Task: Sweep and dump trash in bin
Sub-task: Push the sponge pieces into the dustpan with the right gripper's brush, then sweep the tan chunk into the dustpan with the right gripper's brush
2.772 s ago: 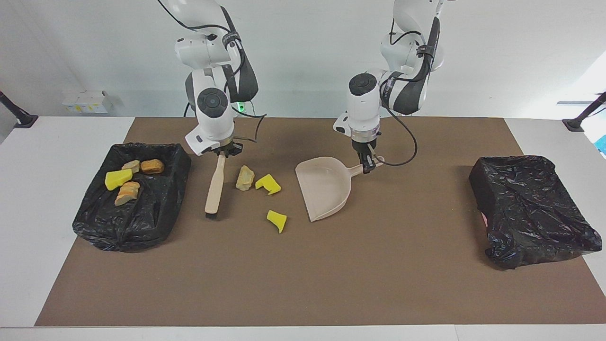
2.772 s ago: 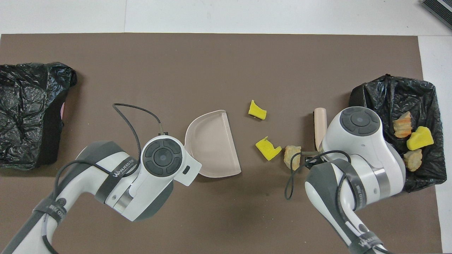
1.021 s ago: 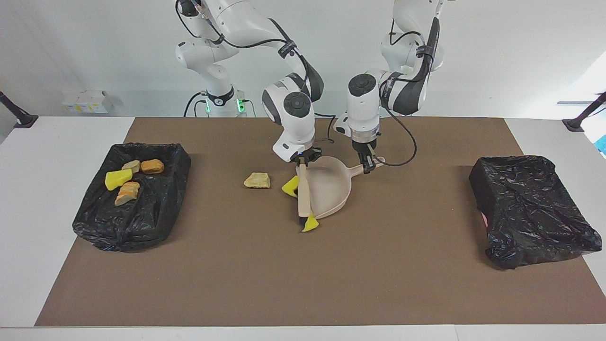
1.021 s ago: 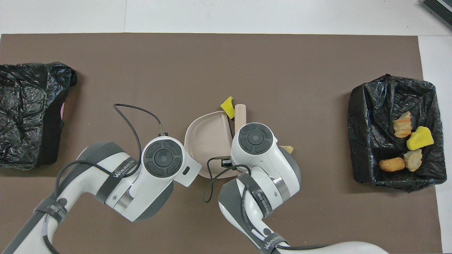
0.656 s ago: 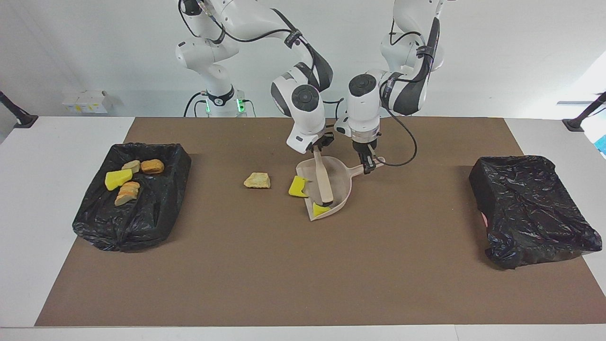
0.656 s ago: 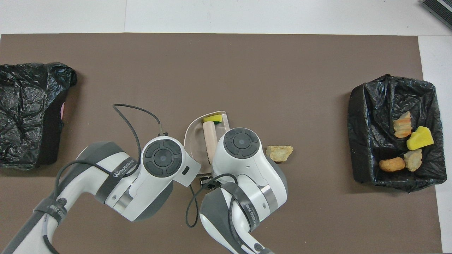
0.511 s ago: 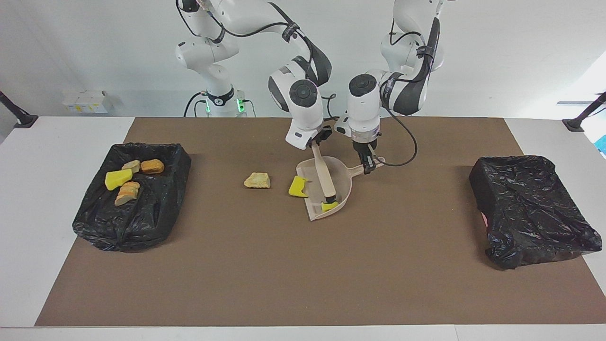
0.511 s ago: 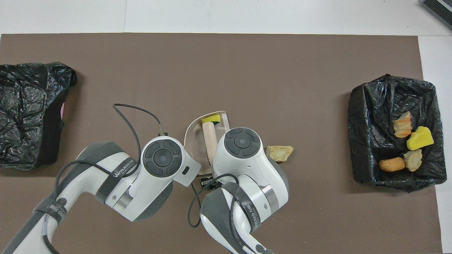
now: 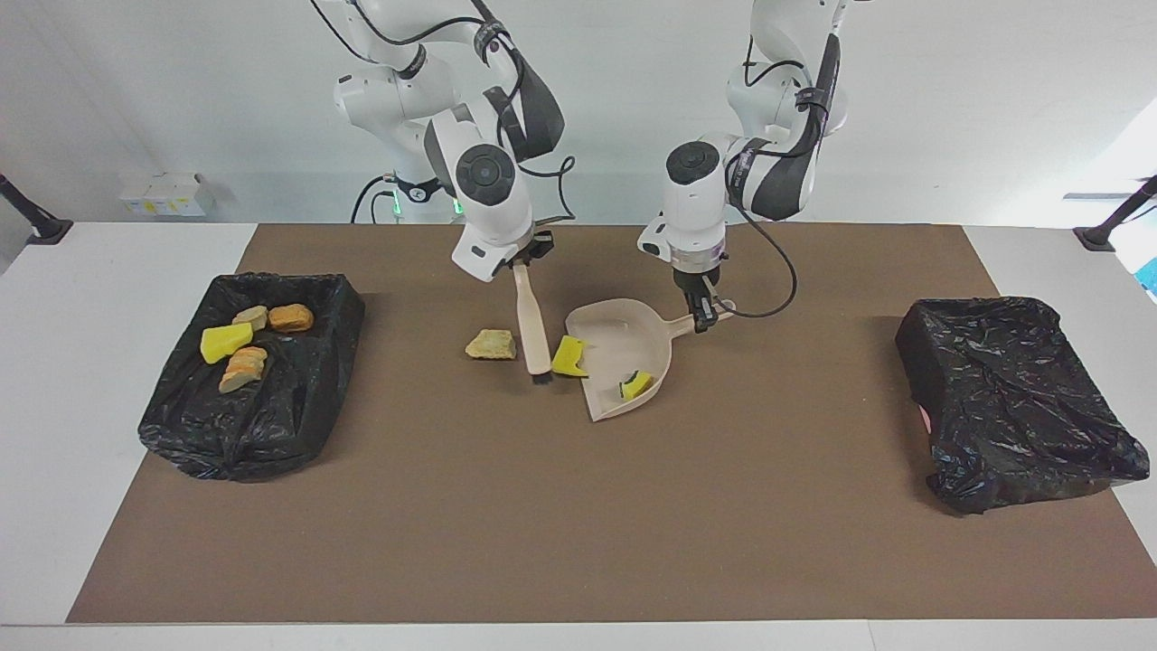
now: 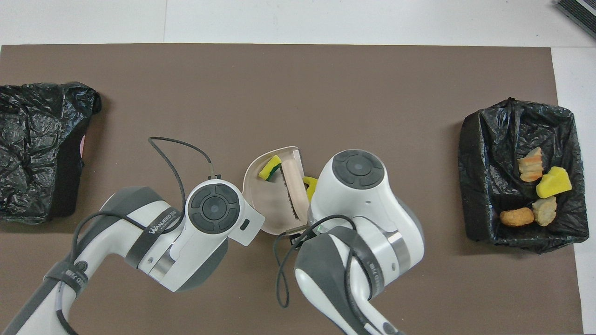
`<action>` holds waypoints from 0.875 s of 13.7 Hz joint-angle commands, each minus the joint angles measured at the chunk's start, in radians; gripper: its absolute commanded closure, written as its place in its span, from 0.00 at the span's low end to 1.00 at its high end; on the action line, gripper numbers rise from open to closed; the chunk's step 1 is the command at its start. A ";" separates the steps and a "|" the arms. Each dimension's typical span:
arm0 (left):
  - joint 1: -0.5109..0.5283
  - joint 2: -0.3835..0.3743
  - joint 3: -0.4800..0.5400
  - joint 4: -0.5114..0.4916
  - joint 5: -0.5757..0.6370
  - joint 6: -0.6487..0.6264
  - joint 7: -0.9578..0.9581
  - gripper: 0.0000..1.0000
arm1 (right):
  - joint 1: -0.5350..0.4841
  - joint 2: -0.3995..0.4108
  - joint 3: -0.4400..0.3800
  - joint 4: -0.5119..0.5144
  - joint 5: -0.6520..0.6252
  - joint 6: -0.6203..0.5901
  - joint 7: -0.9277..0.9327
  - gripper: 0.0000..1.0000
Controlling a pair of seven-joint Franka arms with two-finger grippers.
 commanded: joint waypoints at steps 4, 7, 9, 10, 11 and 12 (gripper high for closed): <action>-0.016 -0.015 0.007 -0.025 0.020 0.017 0.009 1.00 | -0.059 -0.168 0.011 -0.231 -0.176 0.019 0.227 1.00; -0.019 -0.018 0.007 -0.032 0.020 0.016 0.011 1.00 | -0.077 -0.270 0.012 -0.432 -0.169 0.206 0.217 1.00; -0.031 -0.028 0.008 -0.046 0.020 0.016 0.029 1.00 | -0.064 -0.239 0.015 -0.452 -0.163 0.260 0.235 1.00; -0.038 -0.032 0.008 -0.054 0.022 0.016 0.031 1.00 | -0.050 -0.221 0.015 -0.452 -0.161 0.306 0.238 1.00; -0.039 -0.032 0.008 -0.054 0.022 0.016 0.031 1.00 | -0.033 -0.200 0.015 -0.451 -0.145 0.346 0.231 1.00; -0.039 -0.032 0.008 -0.054 0.022 0.016 0.031 1.00 | -0.007 -0.170 0.015 -0.440 -0.132 0.374 0.220 1.00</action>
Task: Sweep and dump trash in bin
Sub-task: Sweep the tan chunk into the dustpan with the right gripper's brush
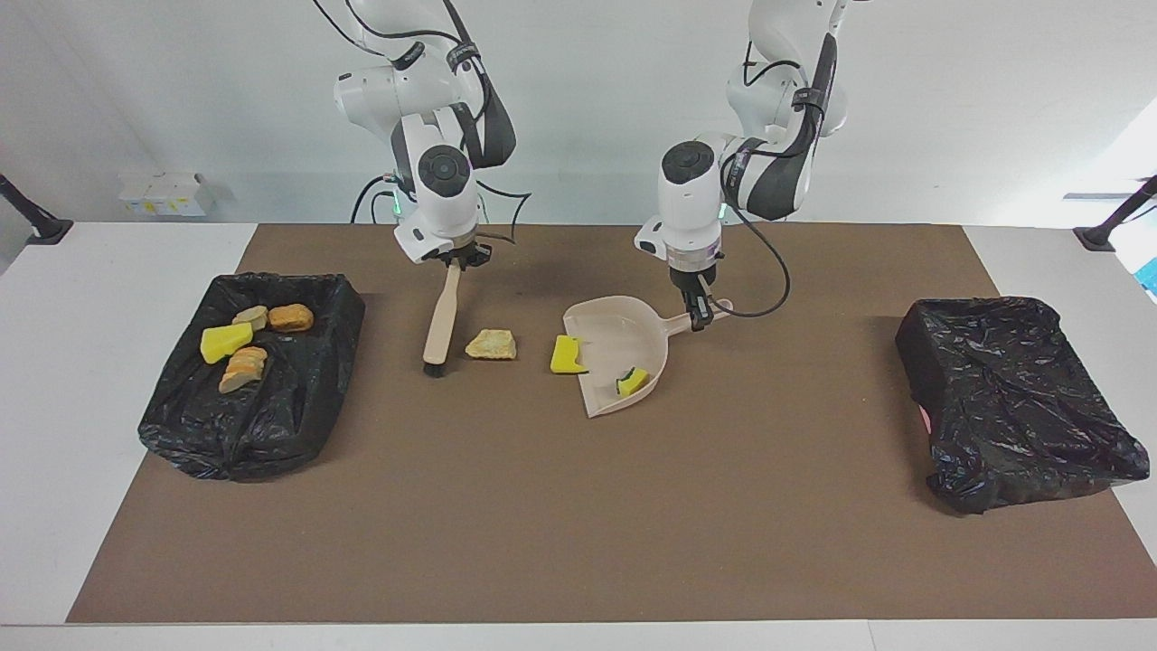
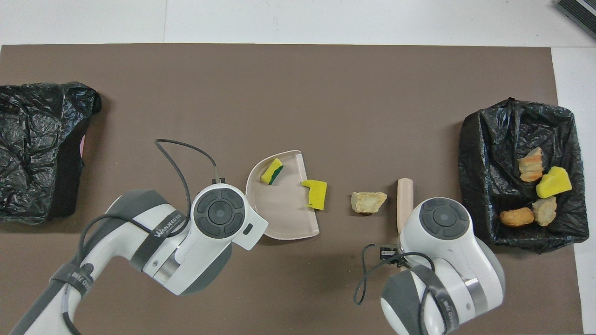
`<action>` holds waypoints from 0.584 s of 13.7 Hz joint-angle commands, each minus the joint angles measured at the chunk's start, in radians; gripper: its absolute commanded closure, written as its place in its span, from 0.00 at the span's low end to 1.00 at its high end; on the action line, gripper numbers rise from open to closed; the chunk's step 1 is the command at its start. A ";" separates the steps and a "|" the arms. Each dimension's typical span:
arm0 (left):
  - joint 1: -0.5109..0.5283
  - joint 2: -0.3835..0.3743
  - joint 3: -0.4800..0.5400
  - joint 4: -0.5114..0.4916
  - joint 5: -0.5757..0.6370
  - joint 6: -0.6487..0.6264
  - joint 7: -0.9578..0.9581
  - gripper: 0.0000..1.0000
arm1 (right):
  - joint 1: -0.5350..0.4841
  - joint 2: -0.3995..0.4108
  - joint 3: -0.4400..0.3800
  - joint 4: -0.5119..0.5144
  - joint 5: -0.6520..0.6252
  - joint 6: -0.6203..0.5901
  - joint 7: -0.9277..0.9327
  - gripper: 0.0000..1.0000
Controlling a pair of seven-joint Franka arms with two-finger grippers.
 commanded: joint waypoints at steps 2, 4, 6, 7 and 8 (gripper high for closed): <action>-0.024 -0.031 0.012 -0.042 0.019 0.016 0.017 1.00 | 0.084 0.125 0.010 0.082 0.018 0.078 0.010 1.00; -0.022 -0.031 0.012 -0.042 0.019 0.017 0.017 1.00 | 0.148 0.220 0.011 0.178 0.023 0.079 0.010 1.00; -0.020 -0.031 0.012 -0.042 0.019 0.017 0.017 1.00 | 0.200 0.262 0.019 0.238 0.072 0.078 -0.022 1.00; -0.019 -0.031 0.012 -0.042 0.019 0.017 0.019 1.00 | 0.227 0.262 0.019 0.248 0.116 0.079 -0.066 1.00; -0.017 -0.031 0.011 -0.042 0.019 0.016 0.019 1.00 | 0.236 0.264 0.020 0.255 0.183 0.082 -0.115 1.00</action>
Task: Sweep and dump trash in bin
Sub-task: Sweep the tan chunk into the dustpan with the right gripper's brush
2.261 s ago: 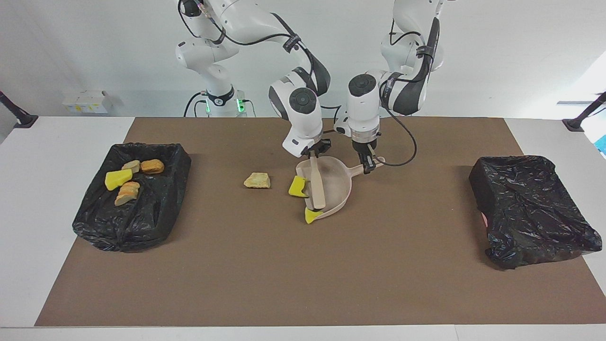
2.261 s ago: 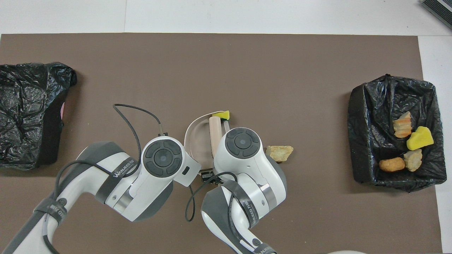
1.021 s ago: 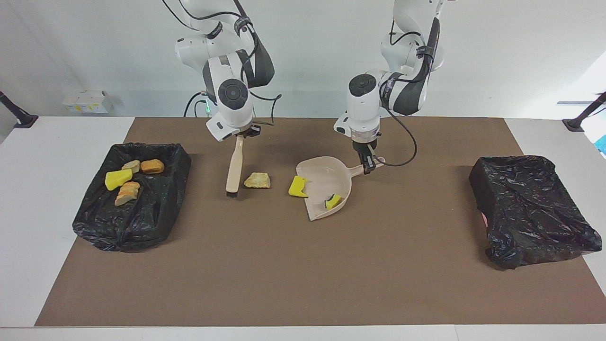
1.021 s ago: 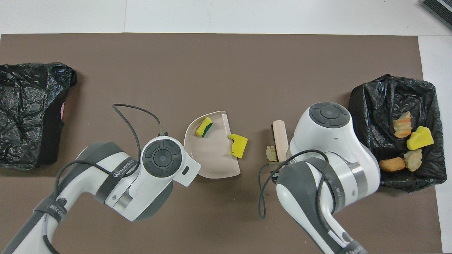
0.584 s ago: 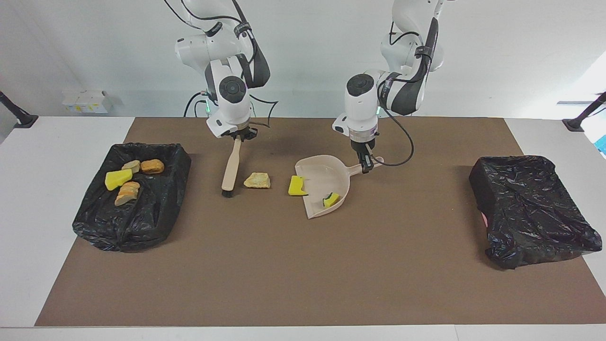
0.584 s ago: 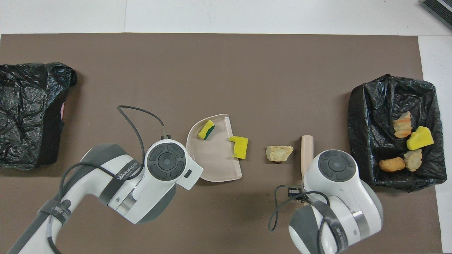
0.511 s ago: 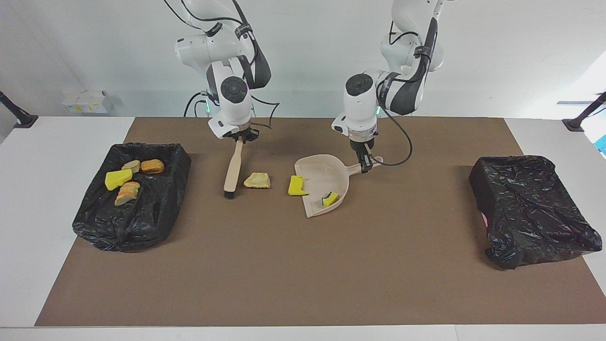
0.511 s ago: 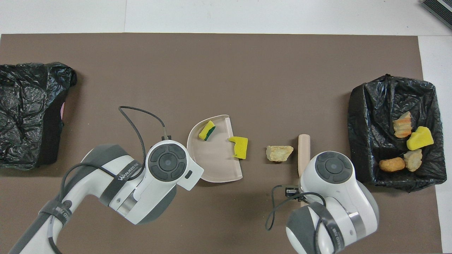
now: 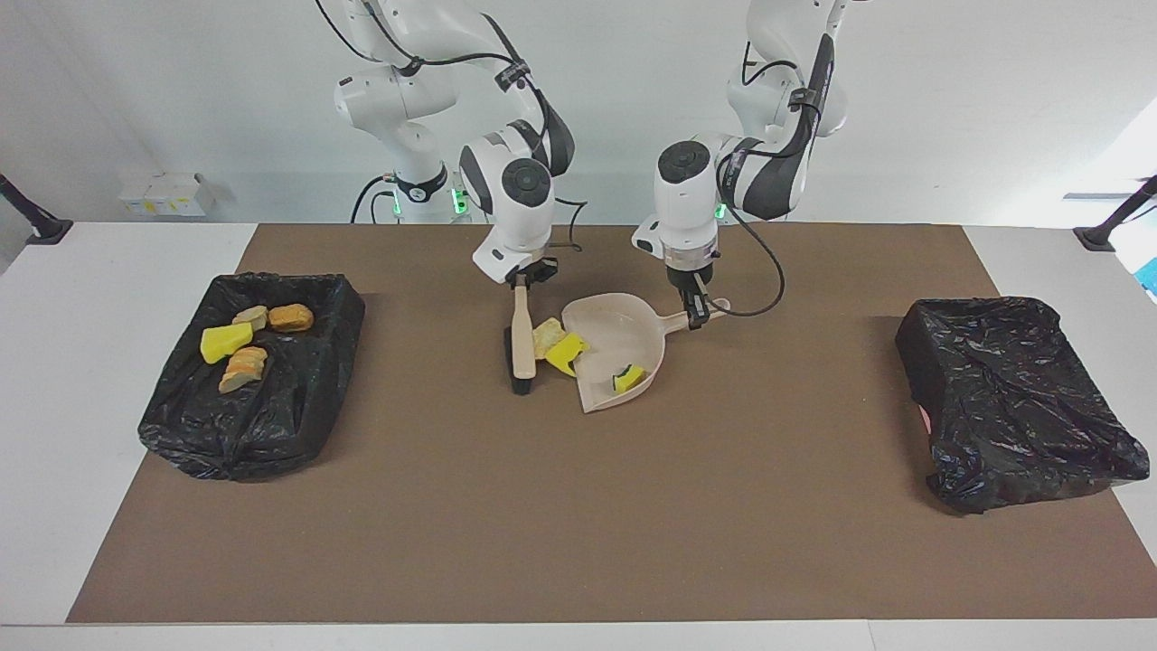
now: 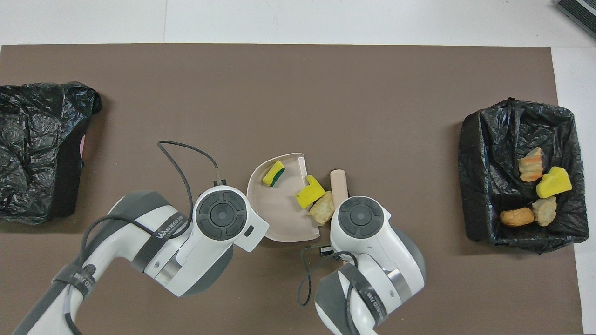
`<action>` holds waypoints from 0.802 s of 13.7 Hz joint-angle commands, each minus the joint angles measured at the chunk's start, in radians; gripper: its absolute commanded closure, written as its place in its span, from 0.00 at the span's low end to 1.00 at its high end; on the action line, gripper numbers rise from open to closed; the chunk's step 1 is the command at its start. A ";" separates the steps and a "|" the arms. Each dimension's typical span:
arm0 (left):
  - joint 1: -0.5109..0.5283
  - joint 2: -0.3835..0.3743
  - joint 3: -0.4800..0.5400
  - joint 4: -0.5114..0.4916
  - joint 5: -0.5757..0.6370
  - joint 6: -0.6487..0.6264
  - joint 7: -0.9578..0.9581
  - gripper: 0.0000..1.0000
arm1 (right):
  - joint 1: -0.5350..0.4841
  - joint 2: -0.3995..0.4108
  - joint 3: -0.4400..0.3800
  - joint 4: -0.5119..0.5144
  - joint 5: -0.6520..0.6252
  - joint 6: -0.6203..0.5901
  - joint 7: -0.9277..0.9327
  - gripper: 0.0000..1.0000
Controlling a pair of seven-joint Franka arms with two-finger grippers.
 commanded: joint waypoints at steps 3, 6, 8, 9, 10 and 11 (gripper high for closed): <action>-0.008 -0.029 0.010 -0.039 0.019 0.018 0.033 1.00 | 0.062 0.037 0.008 0.052 0.292 0.071 -0.217 1.00; 0.000 -0.024 0.012 -0.033 0.019 0.021 0.065 1.00 | 0.035 0.019 -0.001 0.081 0.284 0.001 -0.237 1.00; 0.018 -0.018 0.012 -0.026 0.019 0.023 0.083 1.00 | -0.016 -0.015 -0.003 0.112 0.281 -0.091 -0.236 1.00; 0.023 -0.017 0.012 -0.026 0.019 0.023 0.086 1.00 | -0.037 -0.036 -0.004 0.118 0.269 -0.130 -0.237 1.00; 0.024 -0.017 0.012 -0.026 0.019 0.030 0.086 1.00 | -0.059 -0.059 -0.004 0.129 0.237 -0.168 -0.236 1.00; 0.032 -0.015 0.012 -0.026 0.019 0.033 0.086 1.00 | -0.076 -0.079 -0.004 0.141 0.197 -0.214 -0.236 1.00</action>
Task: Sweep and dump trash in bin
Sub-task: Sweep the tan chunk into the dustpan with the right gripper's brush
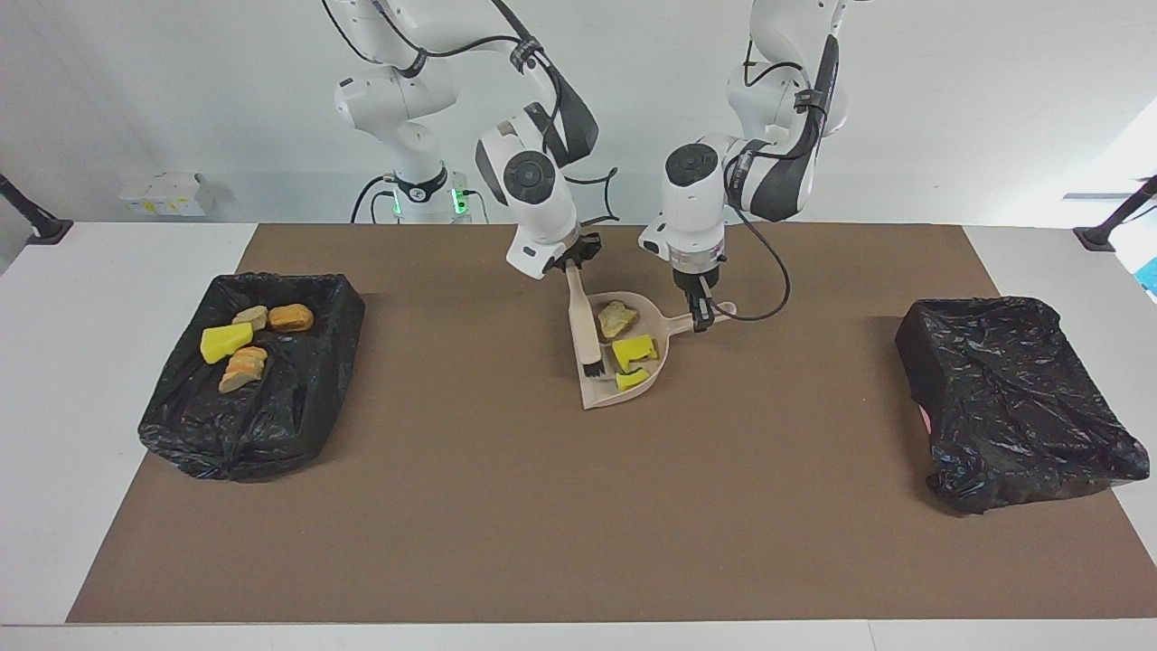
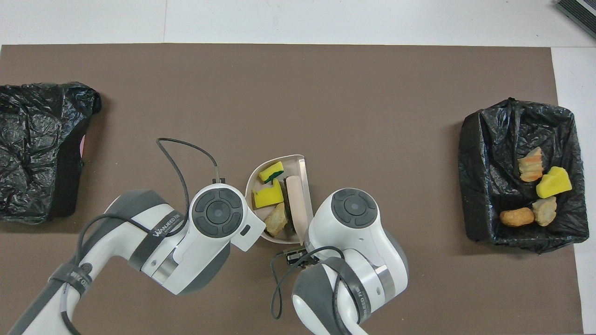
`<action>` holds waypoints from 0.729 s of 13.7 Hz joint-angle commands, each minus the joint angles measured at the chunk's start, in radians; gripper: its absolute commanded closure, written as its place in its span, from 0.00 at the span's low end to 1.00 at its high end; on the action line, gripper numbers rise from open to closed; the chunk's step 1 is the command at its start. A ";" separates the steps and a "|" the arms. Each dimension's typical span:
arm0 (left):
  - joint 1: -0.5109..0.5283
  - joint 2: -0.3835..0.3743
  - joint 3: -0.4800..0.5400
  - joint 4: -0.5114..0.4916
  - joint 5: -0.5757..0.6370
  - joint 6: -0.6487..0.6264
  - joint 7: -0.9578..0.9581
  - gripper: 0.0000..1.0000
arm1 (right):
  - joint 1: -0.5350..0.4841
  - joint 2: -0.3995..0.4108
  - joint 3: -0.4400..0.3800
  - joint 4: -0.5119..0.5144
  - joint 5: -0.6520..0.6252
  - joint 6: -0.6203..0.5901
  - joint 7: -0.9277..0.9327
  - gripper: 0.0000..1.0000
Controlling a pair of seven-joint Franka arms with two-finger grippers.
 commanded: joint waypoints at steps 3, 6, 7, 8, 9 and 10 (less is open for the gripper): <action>0.033 -0.009 0.001 -0.014 0.019 0.035 0.058 1.00 | -0.082 -0.082 0.004 0.085 -0.152 -0.238 -0.028 1.00; 0.041 -0.003 0.002 -0.008 0.019 0.035 0.063 1.00 | -0.083 -0.098 0.004 0.099 -0.201 -0.320 -0.014 1.00; 0.053 -0.006 0.002 -0.006 0.019 0.034 0.066 1.00 | -0.083 -0.112 0.005 0.082 -0.204 -0.321 -0.008 1.00; 0.064 -0.007 0.002 -0.004 0.019 0.034 0.083 1.00 | -0.083 -0.124 0.005 0.061 -0.204 -0.321 0.005 1.00; 0.067 -0.006 0.002 0.002 0.019 0.035 0.086 1.00 | -0.079 -0.143 0.008 0.039 -0.204 -0.315 0.016 1.00; 0.068 -0.004 0.002 0.005 0.017 0.038 0.086 1.00 | -0.074 -0.160 0.008 0.007 -0.204 -0.305 0.019 1.00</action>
